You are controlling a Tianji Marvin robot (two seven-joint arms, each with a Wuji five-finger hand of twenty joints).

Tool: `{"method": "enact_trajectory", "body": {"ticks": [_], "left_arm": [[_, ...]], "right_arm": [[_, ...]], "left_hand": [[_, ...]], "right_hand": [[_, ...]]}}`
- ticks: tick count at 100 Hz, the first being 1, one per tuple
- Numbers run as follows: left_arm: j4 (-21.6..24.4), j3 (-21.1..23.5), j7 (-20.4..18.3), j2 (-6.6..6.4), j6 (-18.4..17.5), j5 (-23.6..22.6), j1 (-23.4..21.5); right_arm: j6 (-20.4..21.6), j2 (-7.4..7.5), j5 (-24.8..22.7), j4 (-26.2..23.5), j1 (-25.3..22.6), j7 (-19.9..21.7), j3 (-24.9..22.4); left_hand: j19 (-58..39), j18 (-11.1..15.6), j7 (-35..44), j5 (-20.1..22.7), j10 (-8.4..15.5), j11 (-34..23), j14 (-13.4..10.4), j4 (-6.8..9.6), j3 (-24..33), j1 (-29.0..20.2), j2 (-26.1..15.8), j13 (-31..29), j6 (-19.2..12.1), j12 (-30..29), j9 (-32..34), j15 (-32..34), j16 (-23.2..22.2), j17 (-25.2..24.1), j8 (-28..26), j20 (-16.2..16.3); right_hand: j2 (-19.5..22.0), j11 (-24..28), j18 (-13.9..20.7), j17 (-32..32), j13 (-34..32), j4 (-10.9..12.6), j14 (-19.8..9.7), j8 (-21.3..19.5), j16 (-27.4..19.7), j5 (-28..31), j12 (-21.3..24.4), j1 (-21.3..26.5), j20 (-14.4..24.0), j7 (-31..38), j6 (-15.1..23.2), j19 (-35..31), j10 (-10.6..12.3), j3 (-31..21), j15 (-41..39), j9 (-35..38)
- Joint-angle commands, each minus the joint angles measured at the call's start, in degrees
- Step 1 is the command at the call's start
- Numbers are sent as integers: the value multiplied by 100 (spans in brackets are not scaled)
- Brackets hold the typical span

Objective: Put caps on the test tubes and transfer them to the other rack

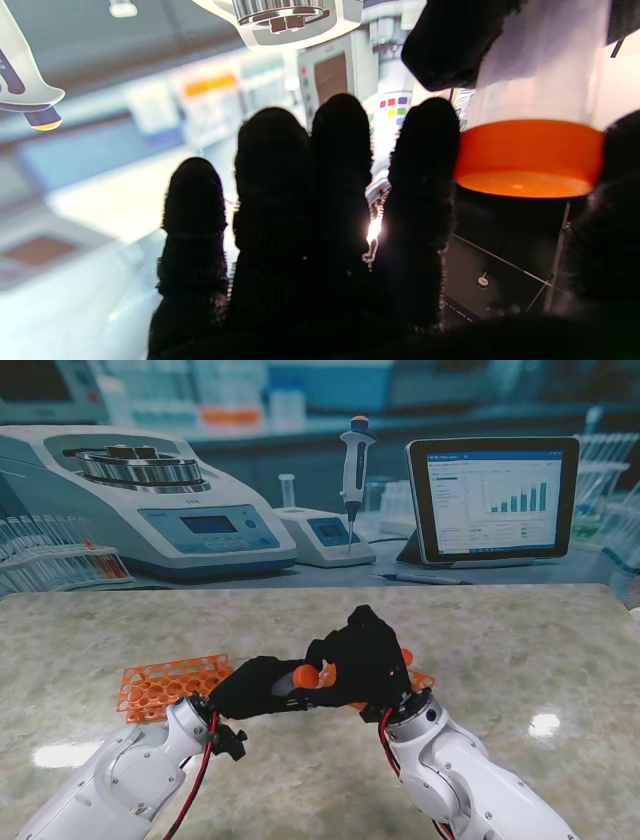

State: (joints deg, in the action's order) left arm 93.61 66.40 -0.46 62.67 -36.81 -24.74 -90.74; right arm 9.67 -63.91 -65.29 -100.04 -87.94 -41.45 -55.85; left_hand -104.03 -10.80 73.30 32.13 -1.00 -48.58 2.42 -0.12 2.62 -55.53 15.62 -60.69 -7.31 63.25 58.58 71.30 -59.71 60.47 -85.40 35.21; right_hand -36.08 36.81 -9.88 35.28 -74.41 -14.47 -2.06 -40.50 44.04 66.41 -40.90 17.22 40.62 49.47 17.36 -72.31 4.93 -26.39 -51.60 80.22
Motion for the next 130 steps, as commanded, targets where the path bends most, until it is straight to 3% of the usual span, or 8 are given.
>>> {"method": "enact_trajectory", "body": {"ticks": [1,10,38,59,79,102,114,130], "left_arm": [[73,-40,-40,13,-37,-11,-29],[71,-38,-38,13,-40,-11,-29],[68,-37,-38,13,-40,-14,-28],[67,-30,-36,13,-42,-19,-30],[66,-28,-35,13,-44,-23,-30],[62,-33,-37,12,-42,-22,-25],[57,-40,-40,13,-37,-18,-18],[58,-40,-36,13,-37,-23,-18]], "right_arm": [[-90,-59,65,37,27,13,11],[-151,-84,128,52,41,1,36],[-249,-107,276,-19,-23,209,-12],[-161,-113,373,-47,-67,316,-92],[-99,-101,354,-104,-138,329,-162],[-41,-73,214,-208,-280,177,-280],[-23,-13,9,-319,-416,173,-393],[31,30,-128,-402,-539,165,-476]], "left_hand": [[-893,633,283,133,190,-3,-213,-54,67,-209,-269,-136,-379,-26,-21,124,-97,164,-292,73],[-894,634,283,133,193,-3,-213,-53,69,-210,-272,-136,-382,-26,-20,124,-97,165,-291,73],[-895,632,284,135,199,1,-213,-54,69,-206,-272,-136,-376,-27,-24,124,-97,164,-290,71],[-897,632,283,134,199,-1,-213,-54,68,-203,-276,-136,-380,-27,-16,124,-97,164,-289,70],[-897,631,284,135,198,1,-213,-55,67,-201,-272,-136,-379,-28,-21,124,-97,164,-289,69],[-895,626,285,138,197,1,-213,-55,68,-200,-276,-136,-378,-27,-20,124,-97,164,-288,67],[-895,625,284,133,200,2,-213,-55,69,-198,-281,-136,-382,-28,-21,124,-97,164,-288,66],[-895,624,285,136,204,3,-213,-55,69,-201,-272,-136,-385,-27,-29,124,-97,164,-288,66]], "right_hand": [[533,211,132,29,-103,565,-115,-352,-2,456,-17,283,85,177,551,-198,110,-1202,-283,247],[651,378,130,69,-103,628,-105,-881,-21,637,69,-83,73,220,629,-241,186,-1348,-412,264],[1208,-64,67,-238,-44,608,-31,-1002,-214,57,179,-1011,43,18,458,7,136,-1143,331,-78],[1477,-1263,-163,-738,541,715,180,-313,-212,-846,672,-1158,-249,-1323,-164,749,-171,-911,1609,-865],[1587,-1729,-246,-1038,971,738,277,137,-229,-1508,923,-1266,-374,-1958,-511,1028,-307,-793,2022,-1453],[1480,-1876,-280,-1203,1230,777,303,329,-251,-1868,1009,-1147,-386,-2190,-692,1102,-362,-836,2207,-1797],[1181,-1871,-310,-1272,1279,832,283,339,-253,-1895,1019,-459,-379,-2147,-691,1131,-337,-994,2255,-1838],[911,-1846,-329,-1329,1330,842,273,334,-257,-1922,1004,-208,-367,-2114,-712,1157,-325,-980,2301,-1864]]}}
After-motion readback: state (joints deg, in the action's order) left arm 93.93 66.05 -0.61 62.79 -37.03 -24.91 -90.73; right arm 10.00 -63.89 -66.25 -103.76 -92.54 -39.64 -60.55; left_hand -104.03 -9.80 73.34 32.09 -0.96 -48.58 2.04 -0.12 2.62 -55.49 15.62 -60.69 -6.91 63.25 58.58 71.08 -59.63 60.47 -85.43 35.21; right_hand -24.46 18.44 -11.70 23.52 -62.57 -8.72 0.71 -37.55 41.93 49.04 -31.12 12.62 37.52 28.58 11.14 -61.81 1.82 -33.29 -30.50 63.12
